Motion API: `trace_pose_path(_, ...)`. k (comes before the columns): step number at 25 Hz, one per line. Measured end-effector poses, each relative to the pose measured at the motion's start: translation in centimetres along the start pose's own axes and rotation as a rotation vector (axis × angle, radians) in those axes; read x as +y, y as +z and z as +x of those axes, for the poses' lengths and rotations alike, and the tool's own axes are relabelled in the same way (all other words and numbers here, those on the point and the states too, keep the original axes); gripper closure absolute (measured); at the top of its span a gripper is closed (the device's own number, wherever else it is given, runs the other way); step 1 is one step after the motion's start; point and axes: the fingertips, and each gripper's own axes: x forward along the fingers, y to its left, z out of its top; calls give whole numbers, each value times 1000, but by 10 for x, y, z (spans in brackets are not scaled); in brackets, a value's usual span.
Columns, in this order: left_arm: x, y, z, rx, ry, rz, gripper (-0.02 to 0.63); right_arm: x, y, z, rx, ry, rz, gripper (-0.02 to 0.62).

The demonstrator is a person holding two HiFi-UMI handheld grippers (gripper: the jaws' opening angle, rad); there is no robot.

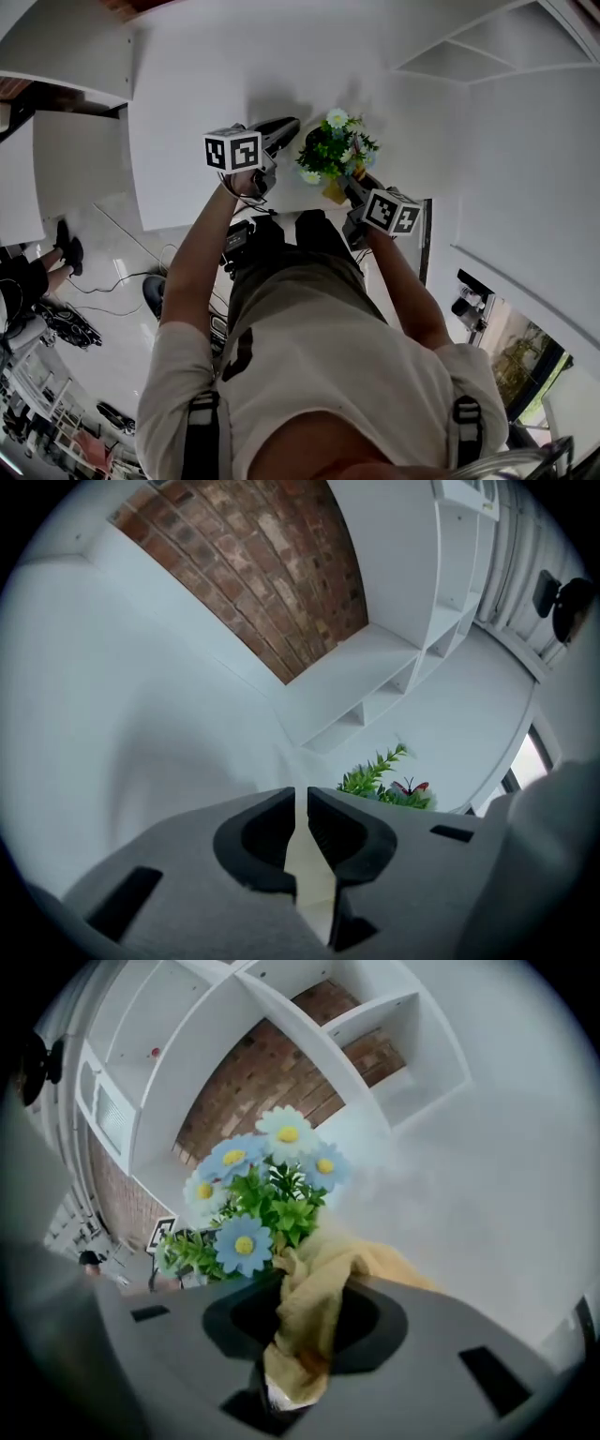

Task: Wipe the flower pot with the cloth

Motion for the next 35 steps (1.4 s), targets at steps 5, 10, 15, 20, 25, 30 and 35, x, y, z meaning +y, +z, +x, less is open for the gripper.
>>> trace_pose_path(5,-9,-14,11,31,-12,11,574,17,-23,17,54,16,-48,471)
trace_pose_path(10,-6,-16,-5,5,13,-10,574,51,-52,36,143,118,-78,471)
trace_pose_path(15,-12,-28,-15,11,-3,-21,575,70,-67,36,220,198,-107,469)
trace_pose_path(20,-15,-27,-17,19,-29,-45,574,33,-37,0,111,99,-6,469)
trace_pose_path(25,-17,-22,0,62,-31,-7,477,1,2,5,15,10,14,469)
trace_pose_path(30,-10,-23,-1,21,-16,-82,515,6,-4,17,36,31,35,469)
trace_pose_path(35,-14,-19,-1,68,-26,-34,534,32,-24,16,73,87,50,469)
